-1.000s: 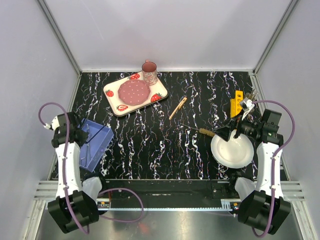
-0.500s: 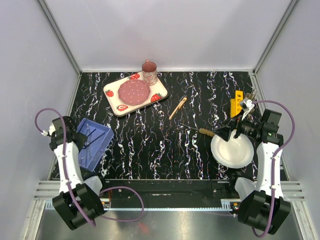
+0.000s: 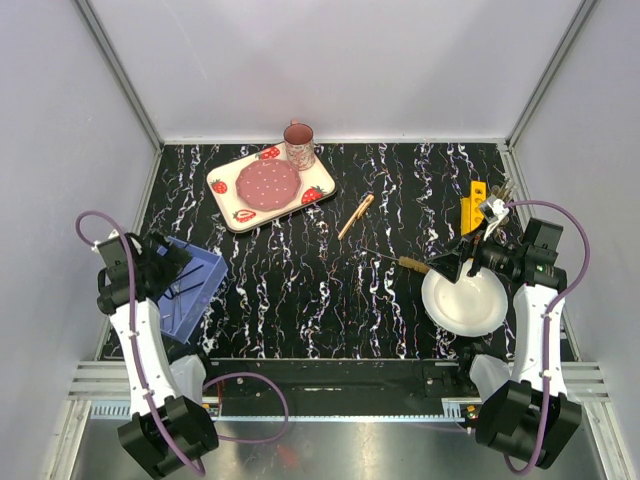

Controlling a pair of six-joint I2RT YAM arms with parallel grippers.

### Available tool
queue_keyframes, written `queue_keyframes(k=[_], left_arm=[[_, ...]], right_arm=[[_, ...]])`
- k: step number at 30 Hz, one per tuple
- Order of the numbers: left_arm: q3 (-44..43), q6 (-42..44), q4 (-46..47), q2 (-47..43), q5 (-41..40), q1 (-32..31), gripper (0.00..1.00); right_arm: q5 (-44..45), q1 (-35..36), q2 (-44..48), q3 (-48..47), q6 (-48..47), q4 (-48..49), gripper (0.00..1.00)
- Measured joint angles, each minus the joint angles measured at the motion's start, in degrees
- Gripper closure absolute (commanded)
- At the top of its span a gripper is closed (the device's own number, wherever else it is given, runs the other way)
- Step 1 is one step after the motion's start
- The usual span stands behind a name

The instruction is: Organize the chemistry lab equipment

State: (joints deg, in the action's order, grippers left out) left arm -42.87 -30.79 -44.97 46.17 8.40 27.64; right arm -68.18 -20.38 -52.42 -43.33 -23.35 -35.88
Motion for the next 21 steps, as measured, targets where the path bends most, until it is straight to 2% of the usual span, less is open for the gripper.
queue_keyframes(k=[5,10,14,19,21], left_arm=[[1.42,5.07,5.42,-1.62,17.00,-0.98,0.01],[1.86,9.03,7.61,-1.75,26.16,-6.78,0.01],[2.69,10.27,8.90,-1.42,30.56,-10.78,0.01],[4.42,10.47,10.03,-1.46,32.50,-13.51,0.01],[4.48,10.47,10.23,-1.51,32.76,-13.79,0.01]], right_arm=[[0.02,0.00,-0.76,0.00,0.02,0.00,0.00],[0.11,0.02,-1.44,-0.09,-0.26,-0.35,0.00],[2.84,1.53,-4.61,-2.89,-3.72,-4.44,0.00],[15.37,12.31,-13.99,-11.52,-8.94,-9.53,0.00],[24.33,19.28,-18.32,-13.94,-10.08,-9.81,0.00]])
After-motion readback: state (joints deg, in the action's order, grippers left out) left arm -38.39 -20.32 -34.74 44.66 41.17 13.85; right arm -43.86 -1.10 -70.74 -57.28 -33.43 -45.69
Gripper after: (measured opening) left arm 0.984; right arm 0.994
